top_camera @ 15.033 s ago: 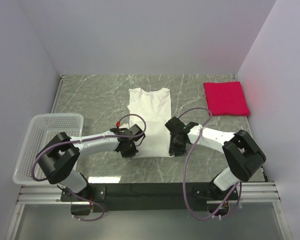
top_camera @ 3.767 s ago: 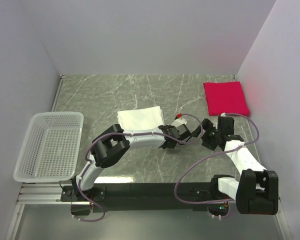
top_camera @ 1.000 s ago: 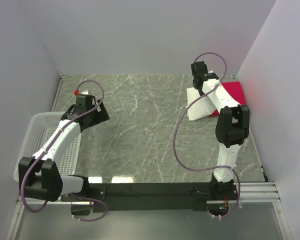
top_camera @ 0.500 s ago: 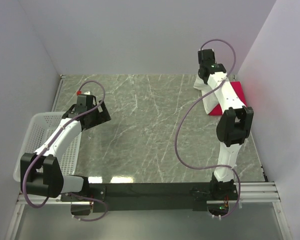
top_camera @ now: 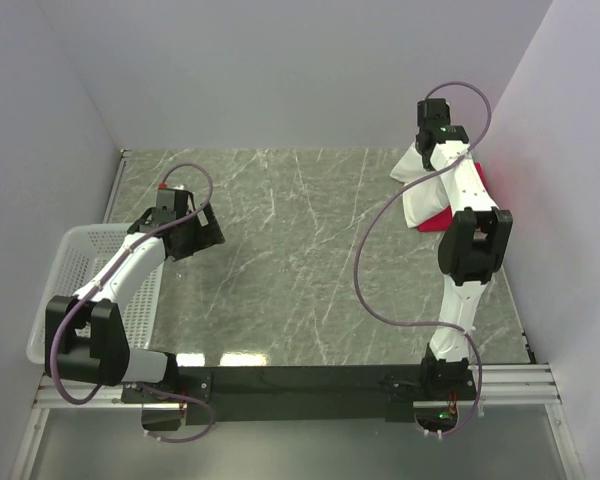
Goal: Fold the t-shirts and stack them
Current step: Neatly place the folded tshirt to the corner
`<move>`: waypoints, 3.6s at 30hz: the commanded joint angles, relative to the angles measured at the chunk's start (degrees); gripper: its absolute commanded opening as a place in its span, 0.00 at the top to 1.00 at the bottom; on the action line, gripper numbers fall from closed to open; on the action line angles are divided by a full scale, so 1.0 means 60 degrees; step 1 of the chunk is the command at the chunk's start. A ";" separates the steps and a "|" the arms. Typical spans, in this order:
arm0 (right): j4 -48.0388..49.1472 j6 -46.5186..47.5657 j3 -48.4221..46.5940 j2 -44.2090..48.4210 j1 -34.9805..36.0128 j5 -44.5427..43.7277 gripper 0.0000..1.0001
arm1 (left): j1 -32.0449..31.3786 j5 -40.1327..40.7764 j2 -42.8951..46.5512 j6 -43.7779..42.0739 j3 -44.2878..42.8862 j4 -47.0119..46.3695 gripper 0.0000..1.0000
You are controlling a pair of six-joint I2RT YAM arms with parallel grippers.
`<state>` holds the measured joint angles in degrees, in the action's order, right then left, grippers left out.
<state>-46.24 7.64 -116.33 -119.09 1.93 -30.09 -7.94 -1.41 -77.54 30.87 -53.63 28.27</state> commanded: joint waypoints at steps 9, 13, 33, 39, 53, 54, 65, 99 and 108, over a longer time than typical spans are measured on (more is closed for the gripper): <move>0.1436 0.0382 0.0053 -0.0806 -0.0703 -0.1738 1.00 | 0.0050 -0.0497 -0.0304 -0.0106 0.0017 -0.0259 0.02; 0.1438 0.0223 -0.0573 -0.1360 -0.0980 -0.1769 1.00 | 0.0050 -0.0614 -0.0480 -0.0121 -0.0012 -0.0274 0.02; 0.2725 0.0059 -0.0181 -0.2476 -0.2124 -0.1929 0.97 | 0.0050 -0.1186 -0.1022 -0.0180 -0.0013 -0.0391 0.03; 0.3310 0.0220 -0.0095 -0.2301 -0.2110 -0.2484 0.94 | 0.0050 -0.1259 -0.1081 -0.0194 -0.0027 -0.0420 0.04; 0.3445 -0.0173 -0.0357 -0.2462 -0.2095 -0.3467 0.40 | 0.0050 -0.1523 -0.1154 -0.0209 -0.0013 -0.0479 0.04; 0.3371 -0.0392 -0.0285 -0.2259 -0.2022 -0.3409 0.38 | 0.0050 -0.1523 -0.1154 -0.0223 -0.0027 -0.0450 0.04; 0.2316 -0.3190 0.2202 0.0290 -0.1597 0.1465 0.38 | 0.0035 -0.1611 -0.0788 -0.0268 0.0017 -0.0420 0.04; 0.2986 -0.4891 0.5603 0.1827 -0.0527 0.5602 0.39 | 0.0020 -0.1186 -0.0056 -0.0385 0.0119 -0.0376 0.04; 0.4511 -0.5433 0.6235 0.3340 -0.2151 0.3508 0.53 | 0.0020 -0.1244 0.0120 -0.0385 0.0178 -0.0522 0.04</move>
<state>-24.47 -23.11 -79.59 -100.49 -7.29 -1.48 -7.90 -8.97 -78.59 29.50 -52.77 27.05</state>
